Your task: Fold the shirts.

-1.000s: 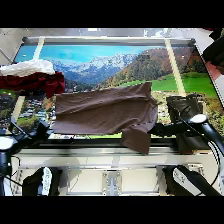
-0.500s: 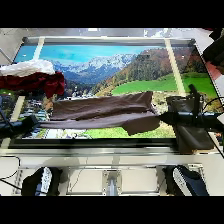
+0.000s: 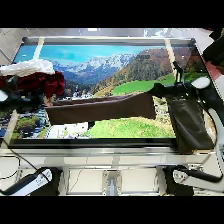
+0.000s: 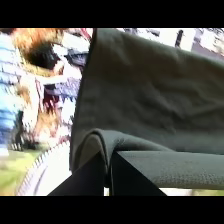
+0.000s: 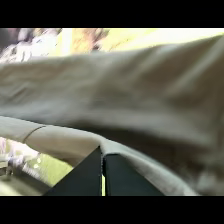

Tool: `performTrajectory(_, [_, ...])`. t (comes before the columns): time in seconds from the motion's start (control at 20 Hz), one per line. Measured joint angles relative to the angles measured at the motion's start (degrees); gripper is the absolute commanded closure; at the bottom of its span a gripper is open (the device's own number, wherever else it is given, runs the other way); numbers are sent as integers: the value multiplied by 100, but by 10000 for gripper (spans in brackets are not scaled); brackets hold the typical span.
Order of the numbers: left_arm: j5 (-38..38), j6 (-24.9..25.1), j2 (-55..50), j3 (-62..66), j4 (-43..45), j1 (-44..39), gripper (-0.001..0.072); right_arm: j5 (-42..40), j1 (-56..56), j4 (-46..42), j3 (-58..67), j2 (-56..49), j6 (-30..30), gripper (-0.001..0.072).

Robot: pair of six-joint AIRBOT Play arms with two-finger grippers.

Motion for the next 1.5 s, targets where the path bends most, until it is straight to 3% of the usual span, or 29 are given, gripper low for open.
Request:
performTrajectory(0.4, [1134,-562,-1471,570,1001,-728,699,-673,225,-44,1045,-1956,-31,697])
performTrajectory(0.45, [1246,-592,-1563,586,1043,-752,692,-789,251,-48,1080,-2039,-35,656])
performTrajectory(0.5, [1335,-627,-1620,601,1064,-769,656,-892,275,-48,1115,-2105,-35,542])
performTrajectory(0.55, [1412,-649,-1655,610,1082,-780,421,-975,284,-52,1167,-2153,-37,422])
performTrajectory(0.6, [1451,-686,-1663,627,1093,-789,146,-988,284,-59,1244,-2179,-37,349])
performTrajectory(0.65, [1499,-688,-1639,656,1099,-793,88,-942,273,-61,1366,-2192,-37,337])
performTrajectory(0.8, [1550,-710,-1381,789,1102,-804,88,-262,118,-221,1954,-2114,-35,340])
performTrajectory(1.05, [1589,-726,-621,997,1019,-1019,87,1237,-393,-1283,2684,-1803,155,318])
performTrajectory(1.1, [1582,-719,-522,1012,990,-1145,87,1414,-496,-1410,2699,-1792,243,275])
performTrajectory(1.25, [1591,-704,-411,1043,944,-1615,88,1722,-809,-1534,2656,-1963,514,233])
performTrajectory(1.35, [1644,-688,-407,1056,927,-1917,88,1897,-946,-1322,2634,-2227,610,59])
performTrajectory(1.4, [1692,-688,-409,1060,922,-2035,88,1976,-986,-1204,2625,-2393,647,25])
performTrajectory(1.5, [1753,-710,-409,1060,918,-2177,88,2111,-1038,-938,2621,-2756,671,26])
